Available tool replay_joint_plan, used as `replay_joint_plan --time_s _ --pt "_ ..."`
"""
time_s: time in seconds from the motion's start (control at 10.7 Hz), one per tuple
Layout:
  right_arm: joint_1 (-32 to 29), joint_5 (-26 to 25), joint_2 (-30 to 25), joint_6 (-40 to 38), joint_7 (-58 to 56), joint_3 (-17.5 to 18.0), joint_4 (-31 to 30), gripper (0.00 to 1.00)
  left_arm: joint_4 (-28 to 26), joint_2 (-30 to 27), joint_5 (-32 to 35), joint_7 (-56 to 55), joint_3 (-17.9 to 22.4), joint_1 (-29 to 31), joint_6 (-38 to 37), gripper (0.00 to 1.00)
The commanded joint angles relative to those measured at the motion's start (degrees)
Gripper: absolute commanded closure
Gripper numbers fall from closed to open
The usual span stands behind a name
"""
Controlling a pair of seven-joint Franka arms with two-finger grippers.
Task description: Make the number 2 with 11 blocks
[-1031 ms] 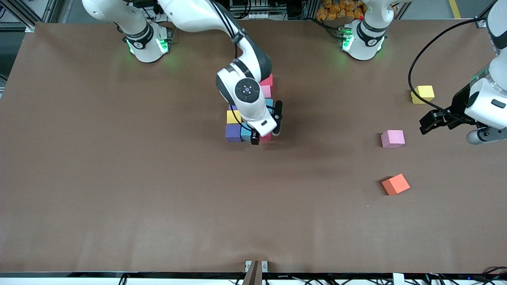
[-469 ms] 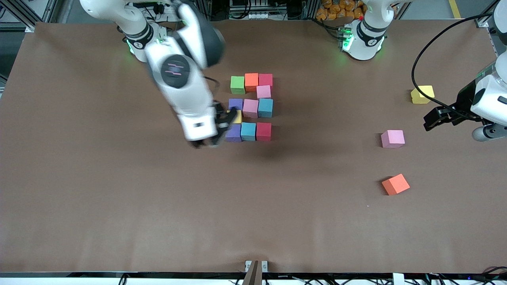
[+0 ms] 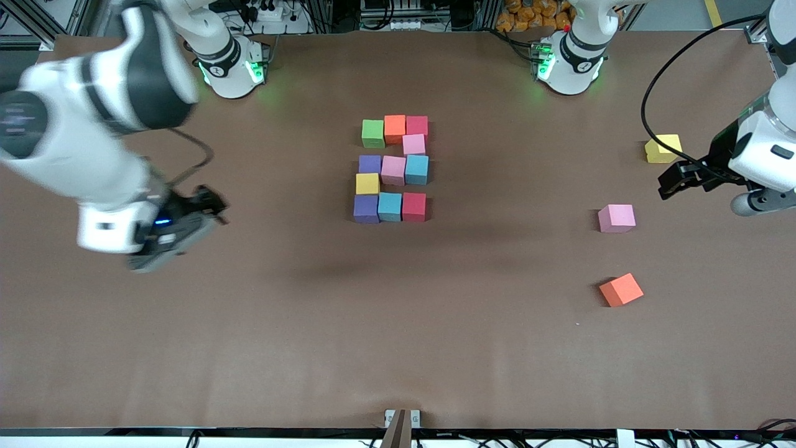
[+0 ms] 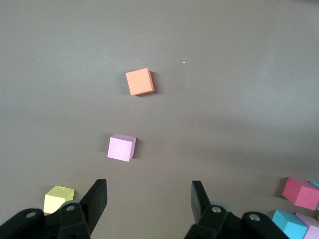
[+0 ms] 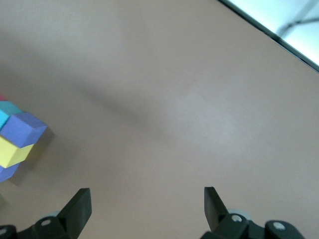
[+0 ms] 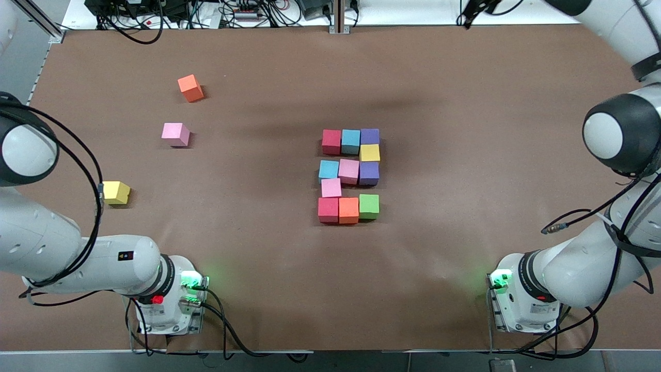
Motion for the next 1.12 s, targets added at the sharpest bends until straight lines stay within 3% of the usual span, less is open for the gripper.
replay_joint_plan --time_s 0.0,0.19,0.37,0.56,0.66,1.03 --pt "-4.6 -0.9 0.1 -2.8 11.8 1.2 2.7 0.0 -0.9 -3.1 -1.2 1.5 -0.2 -0.6 -2.3 0.24" --pt "-8.2 -0.4 -0.5 -4.9 29.5 1.8 3.0 0.0 -0.8 -3.8 -1.2 6.1 -0.3 -0.6 -3.7 0.24" --pt "-12.0 -0.4 -0.5 -9.0 30.8 3.5 5.9 0.0 -0.5 -4.4 -1.2 11.8 -0.5 -0.6 -6.0 0.24" --pt "-21.8 -1.1 -2.8 -9.1 30.9 13.5 5.8 0.0 -0.4 -4.4 -1.2 12.1 -0.4 -0.6 -6.5 0.24" --pt "-24.8 -1.0 -2.9 -9.7 32.0 16.1 5.7 0.0 -0.4 -4.5 -1.2 12.0 -0.3 -0.5 -6.6 0.23" --pt "-25.8 -1.8 -2.3 -10.3 32.3 16.2 6.1 0.0 -0.4 -6.7 -2.5 10.8 0.2 -0.2 -6.9 0.23"
